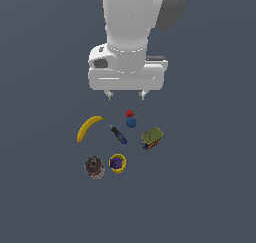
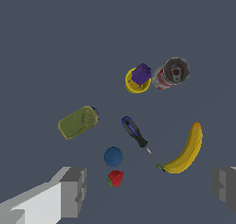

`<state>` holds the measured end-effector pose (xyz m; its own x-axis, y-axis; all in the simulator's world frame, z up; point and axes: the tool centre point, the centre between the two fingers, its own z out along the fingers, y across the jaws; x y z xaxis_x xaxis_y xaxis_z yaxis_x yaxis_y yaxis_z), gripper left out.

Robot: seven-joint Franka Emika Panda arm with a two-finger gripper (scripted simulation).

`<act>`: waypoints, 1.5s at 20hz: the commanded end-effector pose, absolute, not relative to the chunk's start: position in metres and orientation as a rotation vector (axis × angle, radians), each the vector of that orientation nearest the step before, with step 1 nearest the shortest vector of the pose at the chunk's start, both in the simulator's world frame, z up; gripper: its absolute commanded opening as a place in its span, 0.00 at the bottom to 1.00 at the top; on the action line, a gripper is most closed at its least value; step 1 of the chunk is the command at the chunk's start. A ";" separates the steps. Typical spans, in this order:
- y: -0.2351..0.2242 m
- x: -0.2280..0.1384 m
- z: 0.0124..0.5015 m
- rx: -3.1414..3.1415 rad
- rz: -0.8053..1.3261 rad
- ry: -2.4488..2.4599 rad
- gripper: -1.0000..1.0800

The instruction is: Pick up a designated object from a clutter of objects.

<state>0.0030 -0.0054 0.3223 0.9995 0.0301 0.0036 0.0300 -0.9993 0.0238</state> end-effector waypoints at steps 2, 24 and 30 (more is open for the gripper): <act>-0.005 0.003 0.322 3.117 0.006 0.049 0.96; 0.020 0.024 0.302 3.125 -0.011 0.040 0.96; 0.008 0.053 0.272 3.133 -0.010 -0.135 0.96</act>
<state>0.0456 0.0117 0.2810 0.9985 -0.0549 -0.0057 -0.0548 -0.9985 0.0081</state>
